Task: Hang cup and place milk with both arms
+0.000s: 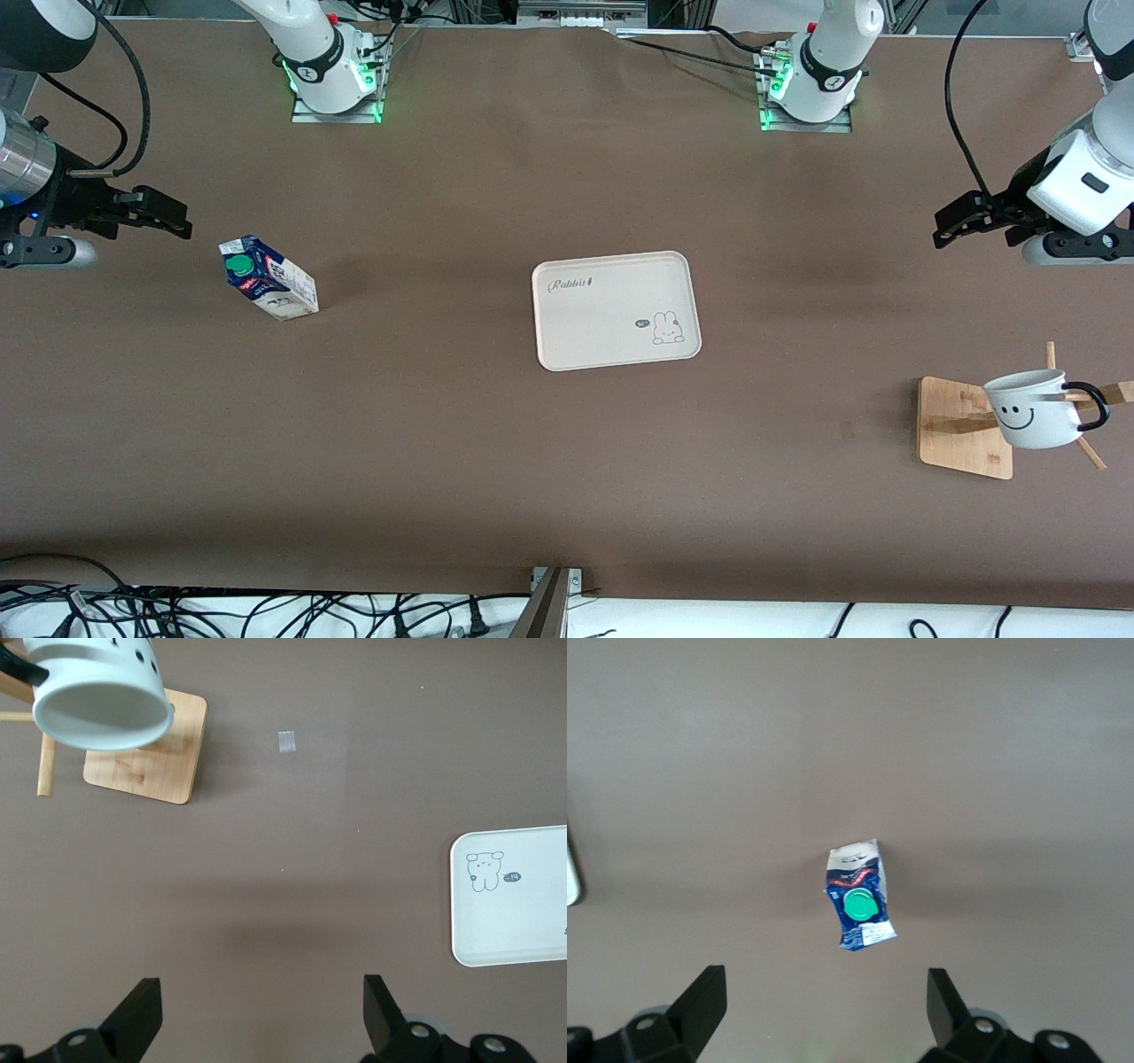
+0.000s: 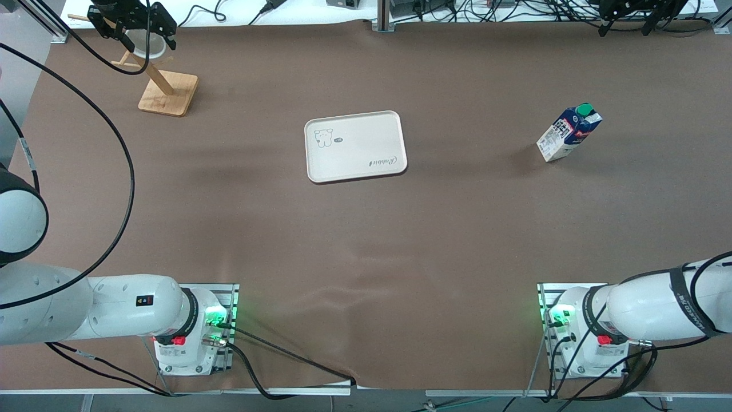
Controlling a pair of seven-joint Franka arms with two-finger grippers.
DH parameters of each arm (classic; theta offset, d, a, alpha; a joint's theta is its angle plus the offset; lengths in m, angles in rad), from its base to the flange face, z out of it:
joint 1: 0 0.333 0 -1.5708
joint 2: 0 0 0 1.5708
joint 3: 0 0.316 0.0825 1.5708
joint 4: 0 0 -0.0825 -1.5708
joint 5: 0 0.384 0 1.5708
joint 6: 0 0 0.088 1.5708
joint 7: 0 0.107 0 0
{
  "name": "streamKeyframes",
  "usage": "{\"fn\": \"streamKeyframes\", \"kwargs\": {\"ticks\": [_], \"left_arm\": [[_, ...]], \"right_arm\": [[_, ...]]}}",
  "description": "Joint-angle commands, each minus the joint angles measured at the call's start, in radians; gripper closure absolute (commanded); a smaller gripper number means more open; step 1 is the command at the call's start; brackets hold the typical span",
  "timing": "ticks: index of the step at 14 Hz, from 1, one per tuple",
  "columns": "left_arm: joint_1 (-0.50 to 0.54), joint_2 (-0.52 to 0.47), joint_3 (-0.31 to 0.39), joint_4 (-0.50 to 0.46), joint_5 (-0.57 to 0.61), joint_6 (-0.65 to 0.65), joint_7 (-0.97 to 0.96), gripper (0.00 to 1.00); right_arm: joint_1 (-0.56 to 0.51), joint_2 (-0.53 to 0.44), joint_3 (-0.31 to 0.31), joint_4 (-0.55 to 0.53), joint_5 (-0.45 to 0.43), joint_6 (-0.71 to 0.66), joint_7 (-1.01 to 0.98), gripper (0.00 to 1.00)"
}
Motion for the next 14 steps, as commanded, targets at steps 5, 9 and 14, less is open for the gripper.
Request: {"fn": "streamKeyframes", "kwargs": {"ticks": [5,9,14], "left_arm": [[-0.002,0.026,-0.009,0.036,0.008,-0.035,-0.013,0.00],[-0.005,0.024,-0.012,0.036,0.013,-0.037,-0.011,0.00],[-0.005,0.024,-0.012,0.036,0.013,-0.037,-0.011,0.00]], "right_arm": [[-0.002,0.006,0.031,0.025,-0.038,-0.020,-0.002,0.00],[-0.002,0.006,0.033,0.025,-0.037,-0.020,-0.003,0.00],[-0.021,0.004,0.054,0.022,-0.038,-0.019,-0.003,0.00]]}}
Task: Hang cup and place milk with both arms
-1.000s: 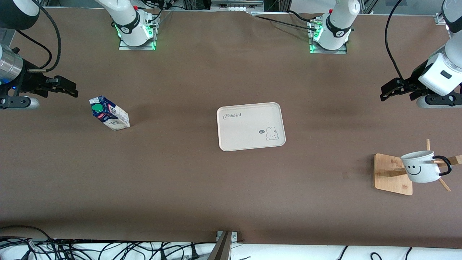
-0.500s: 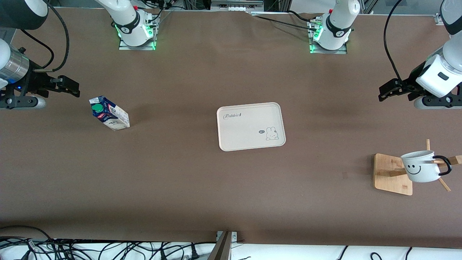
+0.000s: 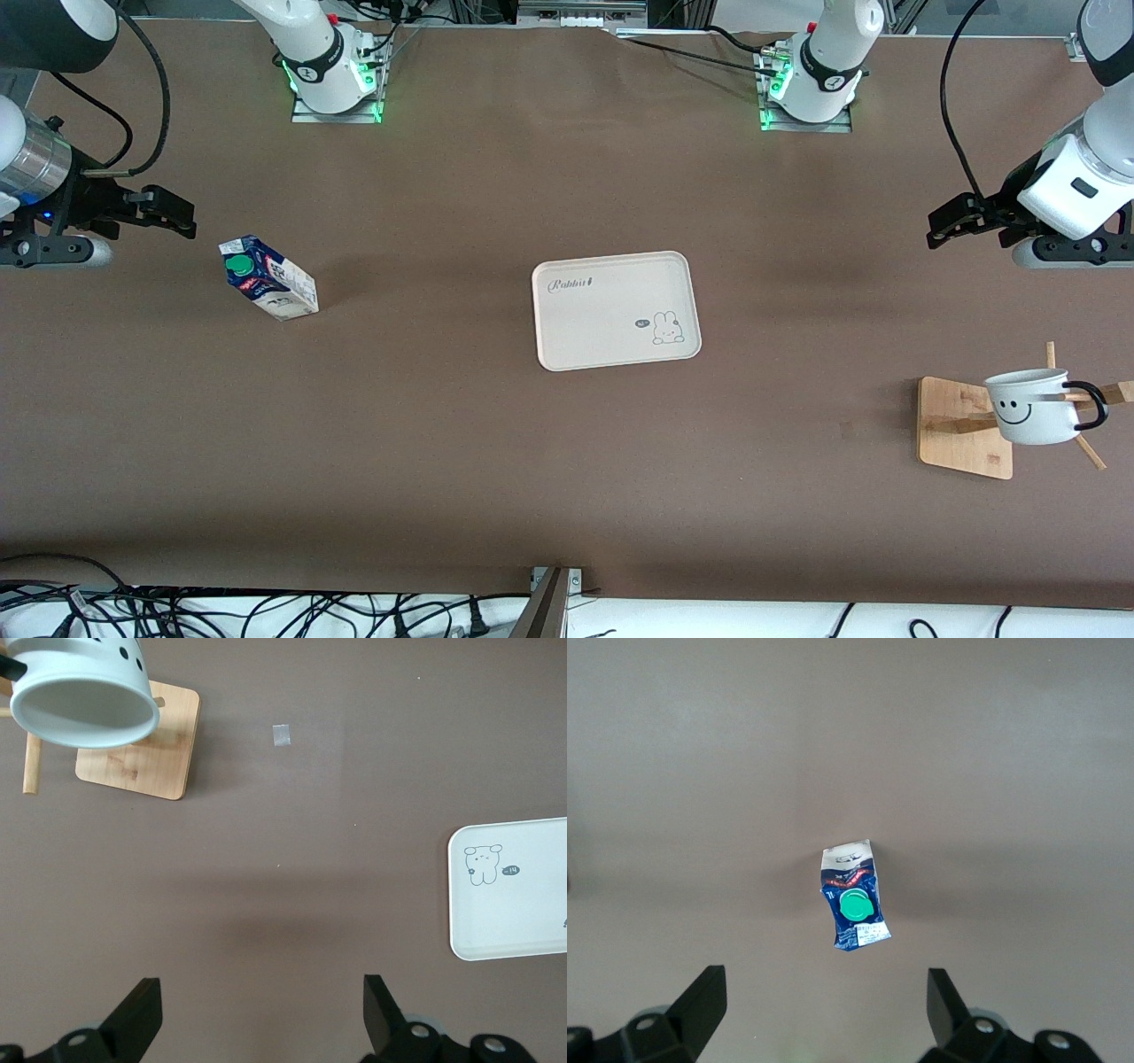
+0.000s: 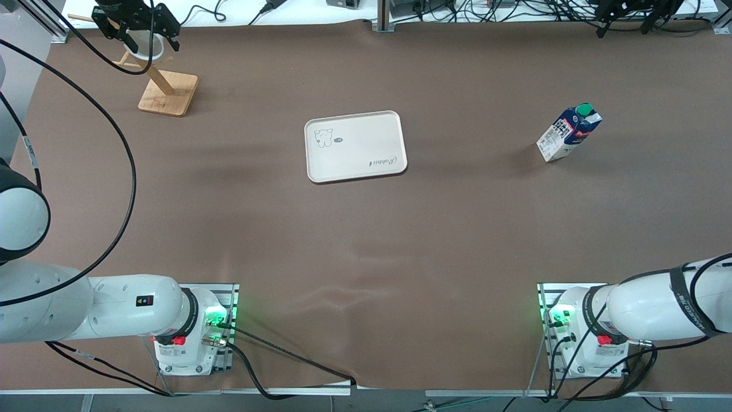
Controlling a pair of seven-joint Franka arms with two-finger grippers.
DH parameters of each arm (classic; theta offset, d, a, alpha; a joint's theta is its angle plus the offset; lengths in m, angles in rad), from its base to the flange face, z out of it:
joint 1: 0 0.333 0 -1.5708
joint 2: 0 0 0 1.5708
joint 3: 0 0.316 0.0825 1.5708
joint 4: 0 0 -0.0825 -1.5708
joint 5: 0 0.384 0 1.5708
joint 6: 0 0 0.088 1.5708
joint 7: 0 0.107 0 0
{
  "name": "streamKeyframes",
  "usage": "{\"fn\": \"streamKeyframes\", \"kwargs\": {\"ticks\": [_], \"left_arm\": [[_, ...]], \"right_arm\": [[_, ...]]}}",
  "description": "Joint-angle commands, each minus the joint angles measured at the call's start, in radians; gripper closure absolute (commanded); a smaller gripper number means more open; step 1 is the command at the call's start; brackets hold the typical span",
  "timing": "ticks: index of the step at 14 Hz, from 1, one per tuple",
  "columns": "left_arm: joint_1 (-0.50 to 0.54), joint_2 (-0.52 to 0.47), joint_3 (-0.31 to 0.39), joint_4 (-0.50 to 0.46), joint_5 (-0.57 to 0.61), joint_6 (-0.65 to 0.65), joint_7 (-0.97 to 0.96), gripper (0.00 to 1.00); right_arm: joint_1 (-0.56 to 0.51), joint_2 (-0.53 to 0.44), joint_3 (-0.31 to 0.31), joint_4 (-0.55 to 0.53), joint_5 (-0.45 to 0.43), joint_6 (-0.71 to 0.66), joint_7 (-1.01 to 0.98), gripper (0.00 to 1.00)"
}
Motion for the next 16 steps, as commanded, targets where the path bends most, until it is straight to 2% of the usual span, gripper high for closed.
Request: {"fn": "streamKeyframes", "kwargs": {"ticks": [1,5,8,16], "left_arm": [[-0.002,0.014,-0.004,0.032,0.013,-0.024,-0.010,0.00],[-0.002,0.014,-0.004,0.032,0.011,-0.024,-0.012,0.00],[-0.002,0.014,-0.004,0.032,0.011,-0.024,-0.012,0.00],[0.000,0.016,-0.003,0.031,0.011,-0.024,-0.012,0.00]], "right_arm": [[-0.022,0.000,0.028,0.022,-0.014,-0.028,-0.002,0.00],[-0.030,0.001,0.028,0.025,-0.014,-0.057,-0.001,0.00],[-0.099,0.001,0.029,0.022,-0.005,-0.079,-0.005,0.00],[-0.101,0.004,0.028,0.062,-0.008,-0.157,-0.006,0.00]]}}
